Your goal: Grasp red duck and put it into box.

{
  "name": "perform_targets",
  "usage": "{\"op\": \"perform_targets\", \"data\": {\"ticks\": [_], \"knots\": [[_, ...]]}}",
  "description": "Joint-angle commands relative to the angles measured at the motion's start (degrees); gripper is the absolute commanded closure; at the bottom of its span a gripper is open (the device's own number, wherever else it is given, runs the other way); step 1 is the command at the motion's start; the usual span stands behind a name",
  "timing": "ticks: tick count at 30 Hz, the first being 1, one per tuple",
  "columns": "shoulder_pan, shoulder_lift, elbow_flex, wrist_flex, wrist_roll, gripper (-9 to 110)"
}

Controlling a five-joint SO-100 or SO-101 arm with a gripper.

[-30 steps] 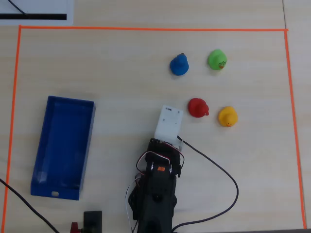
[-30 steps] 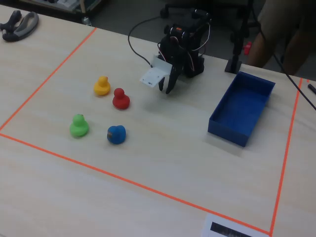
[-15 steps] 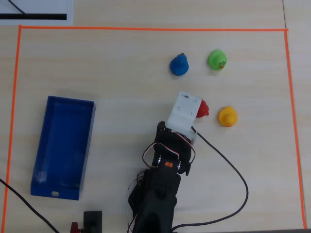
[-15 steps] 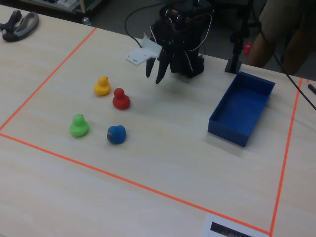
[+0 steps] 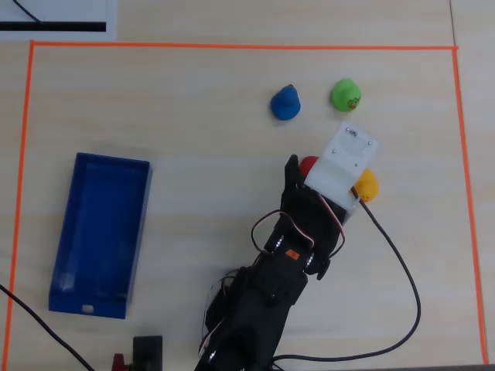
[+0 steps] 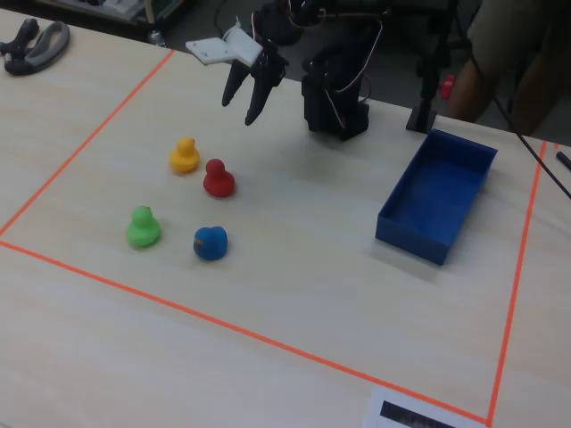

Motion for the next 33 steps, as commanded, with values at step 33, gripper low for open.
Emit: {"op": "perform_targets", "data": {"ticks": [33], "knots": [[6.15,-31.55,2.81,-30.32,-0.88,68]]}}
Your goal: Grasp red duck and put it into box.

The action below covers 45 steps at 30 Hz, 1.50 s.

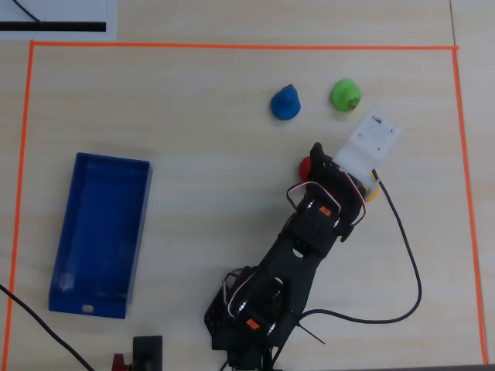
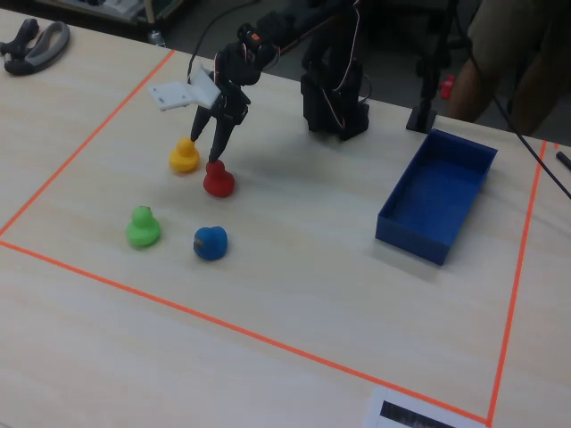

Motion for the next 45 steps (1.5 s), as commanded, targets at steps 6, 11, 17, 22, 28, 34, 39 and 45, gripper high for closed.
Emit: {"op": "perform_targets", "data": {"ticks": [6,11,17,22,28,34,39,45], "knots": [[0.44,-1.67,3.69,-5.89,0.18,68],[0.00,-3.08,4.31,-6.15,0.70,68],[-0.97,-4.83,4.83,-7.65,1.49,68],[-2.46,-7.12,3.78,-8.44,2.55,68],[-3.96,-9.93,2.29,-9.14,3.60,68],[-4.13,-12.48,-0.09,-9.76,4.31,68],[-2.29,-14.77,-2.55,-9.93,3.43,68],[-2.20,-15.56,-2.55,-9.93,3.16,72]]}}
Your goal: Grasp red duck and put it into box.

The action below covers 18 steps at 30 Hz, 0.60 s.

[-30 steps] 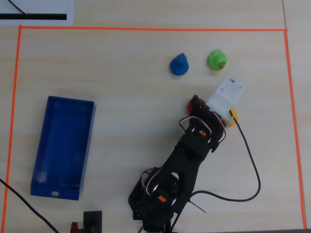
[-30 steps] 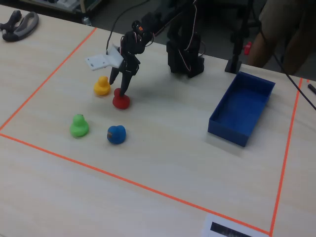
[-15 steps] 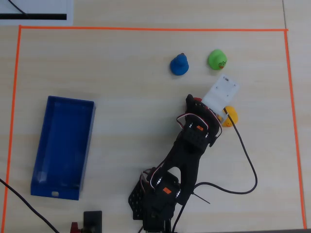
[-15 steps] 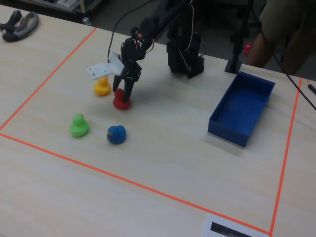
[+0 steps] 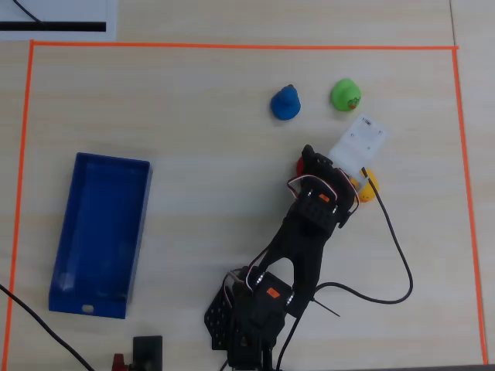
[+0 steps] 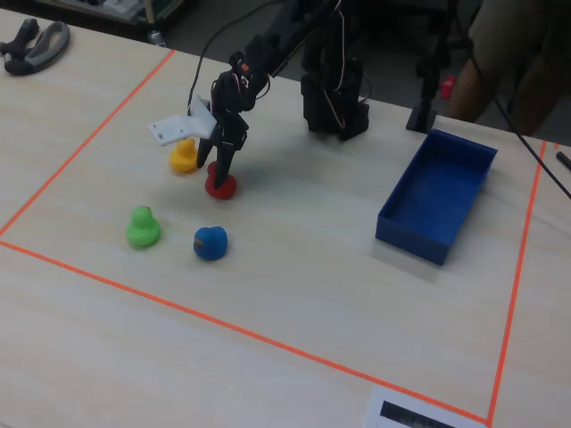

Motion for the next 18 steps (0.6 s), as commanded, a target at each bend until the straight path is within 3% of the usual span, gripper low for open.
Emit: {"op": "perform_targets", "data": {"ticks": [1,18], "knots": [[0.00,0.18,-2.37,-0.79,-0.62,74],[-0.70,-1.85,1.58,-2.55,-2.81,71]]}}
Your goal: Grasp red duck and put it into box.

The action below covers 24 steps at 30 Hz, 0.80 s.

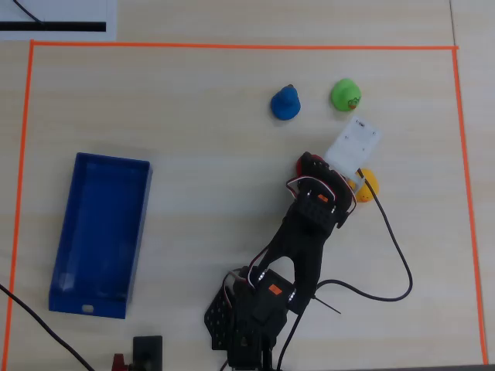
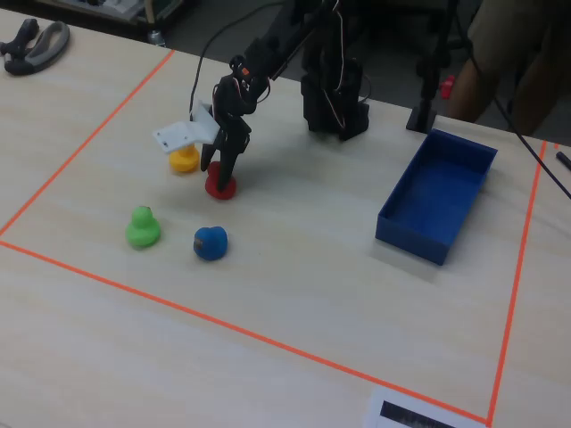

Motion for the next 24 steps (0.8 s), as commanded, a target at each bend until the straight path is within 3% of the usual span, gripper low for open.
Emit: {"op": "perform_targets", "data": {"ticks": [1,4,8,9,18,24], "knots": [[-0.53,-0.09,0.18,-1.76,-0.53,71],[-0.70,-0.70,0.62,-1.58,-0.97,73],[-0.97,-1.05,1.32,-1.32,-1.05,100],[-0.97,-1.05,1.23,-1.49,-1.05,101],[-1.23,0.53,-0.26,2.29,-0.35,101],[-2.72,11.43,-3.96,10.55,7.47,101]]}}
